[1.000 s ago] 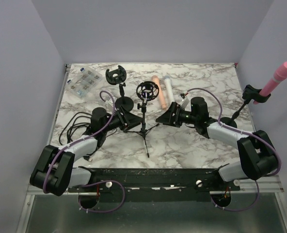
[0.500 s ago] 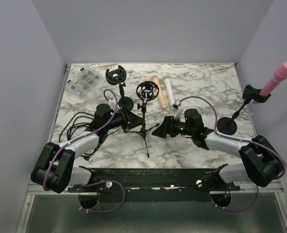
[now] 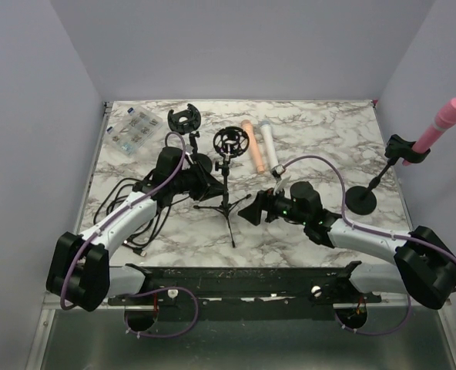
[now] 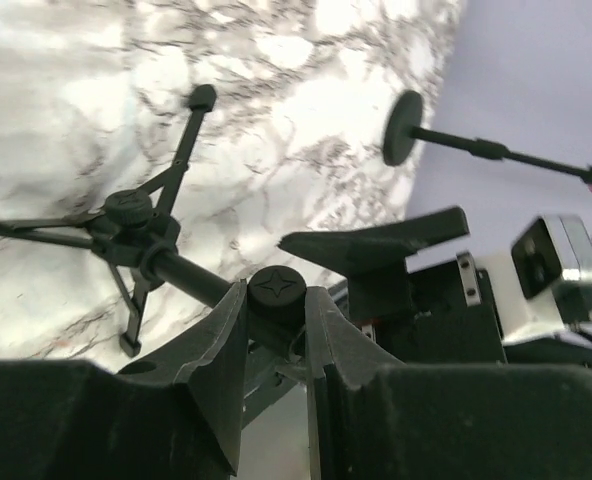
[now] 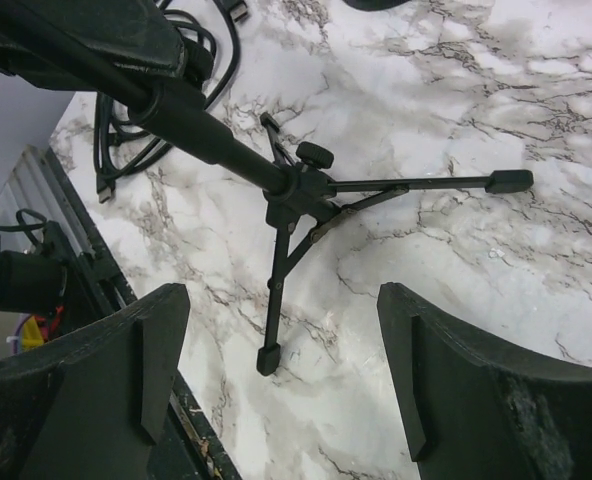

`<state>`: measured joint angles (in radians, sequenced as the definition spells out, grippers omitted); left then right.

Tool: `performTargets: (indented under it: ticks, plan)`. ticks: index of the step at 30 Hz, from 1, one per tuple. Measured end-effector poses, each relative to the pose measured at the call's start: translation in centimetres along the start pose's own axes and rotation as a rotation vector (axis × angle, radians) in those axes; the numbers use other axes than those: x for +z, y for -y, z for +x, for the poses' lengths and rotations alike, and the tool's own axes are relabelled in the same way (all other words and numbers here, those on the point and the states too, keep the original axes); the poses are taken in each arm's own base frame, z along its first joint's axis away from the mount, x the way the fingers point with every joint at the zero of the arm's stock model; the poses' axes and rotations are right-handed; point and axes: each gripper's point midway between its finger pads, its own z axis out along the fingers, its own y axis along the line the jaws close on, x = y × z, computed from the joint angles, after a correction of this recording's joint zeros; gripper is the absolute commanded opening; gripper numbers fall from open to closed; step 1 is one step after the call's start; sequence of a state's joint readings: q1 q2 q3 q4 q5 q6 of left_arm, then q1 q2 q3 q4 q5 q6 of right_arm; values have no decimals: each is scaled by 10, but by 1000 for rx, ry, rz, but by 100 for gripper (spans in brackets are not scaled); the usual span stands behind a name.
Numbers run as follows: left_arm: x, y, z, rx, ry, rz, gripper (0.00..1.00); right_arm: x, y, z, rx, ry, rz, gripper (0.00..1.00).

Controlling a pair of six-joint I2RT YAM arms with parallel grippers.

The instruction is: Remove the microphone from the stand

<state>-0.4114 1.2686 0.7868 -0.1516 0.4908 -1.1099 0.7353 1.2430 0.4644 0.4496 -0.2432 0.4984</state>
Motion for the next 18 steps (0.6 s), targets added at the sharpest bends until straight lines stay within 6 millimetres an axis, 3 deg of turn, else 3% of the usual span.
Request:
performTargets:
  ticks: [3,11,12,18]
  plan:
    - [-1,-2,-7,-24,23,-123,0,0,2,-1,-16,9,17,83]
    - [0,-2,-4,-8,44,-309,0,-5,5,-9,-43,49,44,83]
    - [0,-2,-3,-6,45,-325,5,-6,5,-9,-44,51,46,83]
    - [1,0,1,15,37,-381,57,-8,7,-7,-48,46,55,83]
